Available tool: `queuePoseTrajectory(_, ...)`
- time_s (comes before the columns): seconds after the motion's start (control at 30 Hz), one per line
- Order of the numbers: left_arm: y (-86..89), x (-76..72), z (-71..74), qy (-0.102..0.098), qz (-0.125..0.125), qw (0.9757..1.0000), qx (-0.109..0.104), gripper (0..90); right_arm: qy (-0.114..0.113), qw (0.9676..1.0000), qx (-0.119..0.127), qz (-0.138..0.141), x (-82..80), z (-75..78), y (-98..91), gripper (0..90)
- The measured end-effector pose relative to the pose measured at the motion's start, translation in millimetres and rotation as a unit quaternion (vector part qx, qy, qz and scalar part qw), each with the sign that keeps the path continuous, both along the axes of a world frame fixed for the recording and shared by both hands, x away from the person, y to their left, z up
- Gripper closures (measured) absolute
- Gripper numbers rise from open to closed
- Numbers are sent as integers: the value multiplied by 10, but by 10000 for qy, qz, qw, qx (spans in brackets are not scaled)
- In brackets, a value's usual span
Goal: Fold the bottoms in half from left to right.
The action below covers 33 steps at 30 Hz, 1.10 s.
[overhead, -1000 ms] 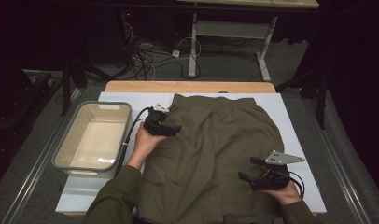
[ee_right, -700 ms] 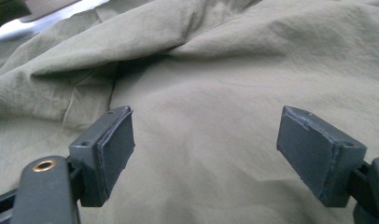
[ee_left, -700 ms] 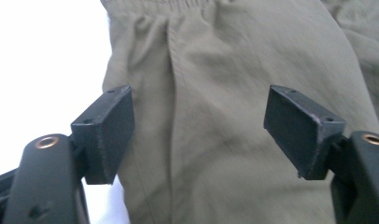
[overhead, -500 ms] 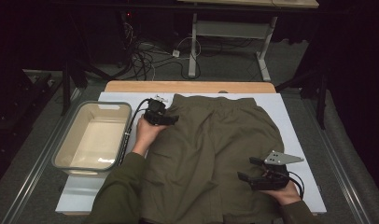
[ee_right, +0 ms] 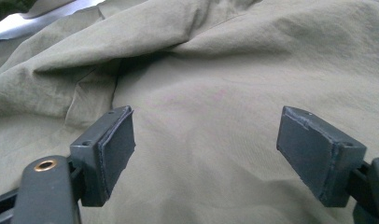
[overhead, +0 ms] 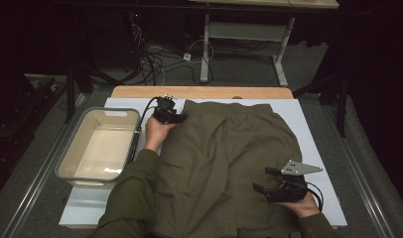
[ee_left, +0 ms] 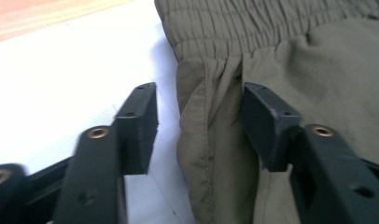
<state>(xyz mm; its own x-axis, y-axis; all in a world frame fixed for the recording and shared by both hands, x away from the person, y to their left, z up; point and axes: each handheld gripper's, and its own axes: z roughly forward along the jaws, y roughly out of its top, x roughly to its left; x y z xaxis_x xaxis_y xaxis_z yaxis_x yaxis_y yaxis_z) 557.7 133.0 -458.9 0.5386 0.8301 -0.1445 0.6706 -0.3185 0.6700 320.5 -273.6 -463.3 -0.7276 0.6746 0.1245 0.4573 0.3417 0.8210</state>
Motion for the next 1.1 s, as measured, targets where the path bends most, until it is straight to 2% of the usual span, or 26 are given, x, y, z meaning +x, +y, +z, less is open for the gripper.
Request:
queuePoseTrajectory(0.17,-36,57,-41,119,-39,9999,87,511,-5,10000,-7,1,-1,1,-3,202)
queuePoseTrajectory(0.4,-39,78,-81,231,-49,9997,11,638,-9,10000,-14,8,-1,-2,0,202)
queuePoseTrajectory(0.57,-37,80,-104,278,-152,9995,-22,740,-9,10000,-32,13,-1,-4,3,204)
queuePoseTrajectory(0.73,-45,69,-76,207,-146,9997,-24,839,-18,10000,-61,27,0,-8,6,205)
queuePoseTrajectory(0.87,-49,54,-44,80,-116,9999,83,843,-16,10000,-51,20,-2,-7,4,205)
queuePoseTrajectory(1.1,40,57,73,-128,214,9996,105,853,-42,10000,-55,15,-2,-4,-5,205)
